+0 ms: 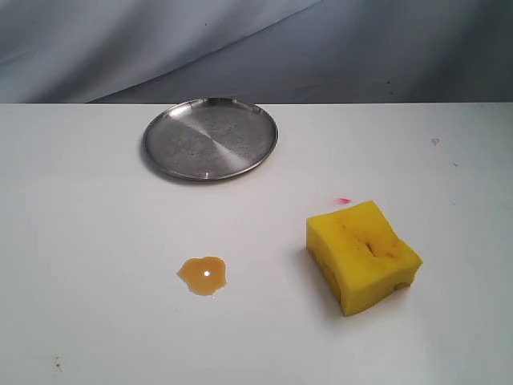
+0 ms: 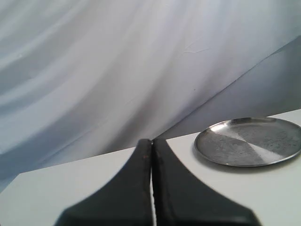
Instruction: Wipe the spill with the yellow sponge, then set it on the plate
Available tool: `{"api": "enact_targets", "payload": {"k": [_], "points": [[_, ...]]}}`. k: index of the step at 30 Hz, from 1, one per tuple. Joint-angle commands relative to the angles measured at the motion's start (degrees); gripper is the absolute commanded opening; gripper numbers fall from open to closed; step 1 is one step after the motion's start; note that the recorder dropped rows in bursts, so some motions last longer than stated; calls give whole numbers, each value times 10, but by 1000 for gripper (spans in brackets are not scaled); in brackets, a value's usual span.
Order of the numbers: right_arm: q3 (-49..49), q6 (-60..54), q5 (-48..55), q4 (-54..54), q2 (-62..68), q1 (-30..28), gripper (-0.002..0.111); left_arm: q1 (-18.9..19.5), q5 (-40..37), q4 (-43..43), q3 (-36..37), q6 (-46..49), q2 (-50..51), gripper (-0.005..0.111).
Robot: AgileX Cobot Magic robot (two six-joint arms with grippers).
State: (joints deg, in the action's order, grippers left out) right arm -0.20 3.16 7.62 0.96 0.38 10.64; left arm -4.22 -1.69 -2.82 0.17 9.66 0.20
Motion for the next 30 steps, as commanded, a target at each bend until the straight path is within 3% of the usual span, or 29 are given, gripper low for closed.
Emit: {"api": "enact_targets", "payload": {"k": [1, 13, 19, 22, 30], "points": [[2, 1, -1, 2, -4, -5, 0, 2, 4, 4, -2, -5, -2, 0], [2, 5, -36, 7, -4, -5, 0, 2, 4, 4, -2, -5, -2, 0], [2, 19, -119, 143, -4, -5, 0, 2, 4, 4, -2, -5, -2, 0], [-43, 19, -76, 200, -4, -5, 0, 2, 4, 4, -2, -5, -2, 0], [-187, -17, 85, 201, -4, -5, 0, 2, 4, 4, -2, -5, -2, 0]]}}
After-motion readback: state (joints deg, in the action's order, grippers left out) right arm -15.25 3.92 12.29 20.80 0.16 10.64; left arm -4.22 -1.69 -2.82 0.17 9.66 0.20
